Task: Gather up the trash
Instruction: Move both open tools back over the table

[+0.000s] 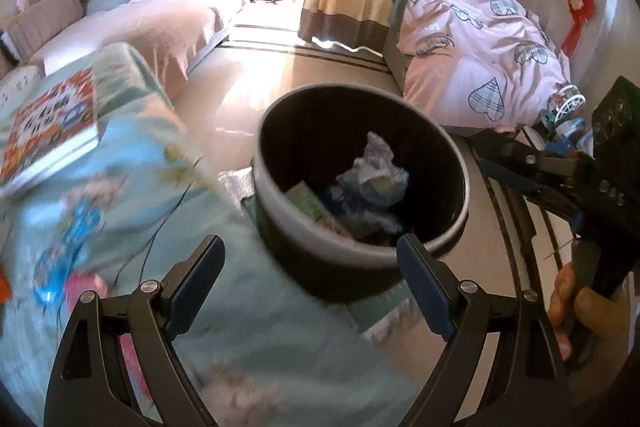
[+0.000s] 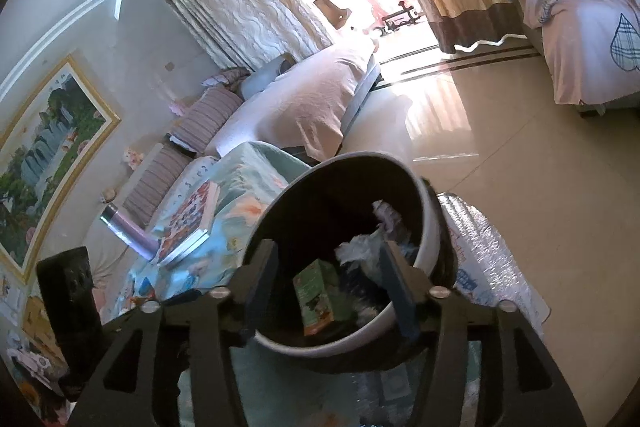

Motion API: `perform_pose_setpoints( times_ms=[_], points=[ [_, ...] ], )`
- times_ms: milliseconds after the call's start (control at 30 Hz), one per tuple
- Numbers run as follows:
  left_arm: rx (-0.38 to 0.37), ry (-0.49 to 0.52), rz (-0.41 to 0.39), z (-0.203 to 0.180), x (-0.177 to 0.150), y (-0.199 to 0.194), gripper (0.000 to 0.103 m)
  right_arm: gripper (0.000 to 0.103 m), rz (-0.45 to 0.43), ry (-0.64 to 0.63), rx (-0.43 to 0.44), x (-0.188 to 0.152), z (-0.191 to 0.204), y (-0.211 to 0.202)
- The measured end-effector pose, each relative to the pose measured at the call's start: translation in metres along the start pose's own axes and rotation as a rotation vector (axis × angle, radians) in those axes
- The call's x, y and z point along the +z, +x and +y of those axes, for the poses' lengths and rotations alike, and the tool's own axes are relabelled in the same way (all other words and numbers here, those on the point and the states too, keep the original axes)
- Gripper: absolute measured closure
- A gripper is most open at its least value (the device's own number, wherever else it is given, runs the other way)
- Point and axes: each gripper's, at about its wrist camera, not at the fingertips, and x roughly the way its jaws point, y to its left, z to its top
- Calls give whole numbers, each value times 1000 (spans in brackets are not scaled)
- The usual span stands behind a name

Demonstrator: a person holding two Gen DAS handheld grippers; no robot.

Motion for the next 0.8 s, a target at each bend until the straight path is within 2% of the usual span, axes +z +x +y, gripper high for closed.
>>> perform_pose_setpoints(
  times_ms=[100, 167, 333, 600, 800],
  points=[
    [11, -33, 0, 12, -18, -12, 13, 22, -8, -17, 9, -15, 13, -5],
    [13, -56, 0, 20, -29, -20, 13, 19, -6, -30, 18, -25, 22, -7],
    [41, -103, -9, 44, -54, -41, 13, 18, 19, -76, 31, -53, 48, -7],
    [105, -169, -29, 81, -88, -72, 13, 10, 56, -148, 44, -86, 85, -2],
    [144, -223, -39, 108, -112, -93, 13, 10, 91, -193, 57, -107, 110, 5]
  ],
)
